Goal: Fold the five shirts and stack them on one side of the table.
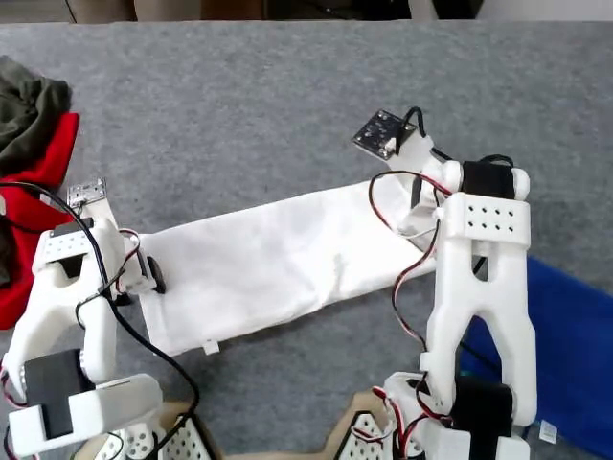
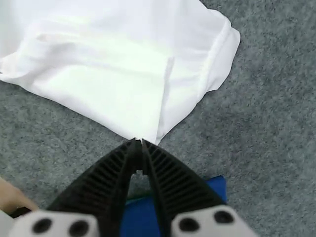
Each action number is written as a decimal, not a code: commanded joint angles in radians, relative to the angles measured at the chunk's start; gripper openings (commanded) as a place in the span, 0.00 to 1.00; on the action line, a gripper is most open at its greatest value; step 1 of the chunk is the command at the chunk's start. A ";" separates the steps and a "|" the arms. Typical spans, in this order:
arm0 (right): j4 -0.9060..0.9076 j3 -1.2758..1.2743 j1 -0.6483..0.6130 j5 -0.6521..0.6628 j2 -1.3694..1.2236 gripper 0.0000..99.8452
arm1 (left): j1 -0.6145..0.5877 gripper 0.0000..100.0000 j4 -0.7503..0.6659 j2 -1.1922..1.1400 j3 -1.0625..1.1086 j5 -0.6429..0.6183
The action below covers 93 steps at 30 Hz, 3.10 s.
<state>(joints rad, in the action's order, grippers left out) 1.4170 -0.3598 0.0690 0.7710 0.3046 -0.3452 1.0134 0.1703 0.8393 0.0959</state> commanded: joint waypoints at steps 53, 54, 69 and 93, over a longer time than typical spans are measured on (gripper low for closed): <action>-0.462 -0.145 0.186 -0.247 0.048 0.01 | 0.141 0.02 0.565 -0.010 -0.749 0.133; -0.497 -0.180 0.196 -0.276 0.048 0.01 | 0.199 0.02 0.560 -0.010 -0.749 0.107; -0.937 -0.450 0.409 -0.442 -0.018 0.01 | 0.721 0.02 0.404 -0.140 -0.918 -0.104; -0.990 -0.455 0.404 -0.410 -0.061 0.01 | 1.008 0.02 0.683 -0.740 -1.714 -0.141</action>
<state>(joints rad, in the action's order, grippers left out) 0.4427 -0.8124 0.4664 0.3491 0.2432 0.6506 1.6916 -0.5570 -0.8025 -0.0361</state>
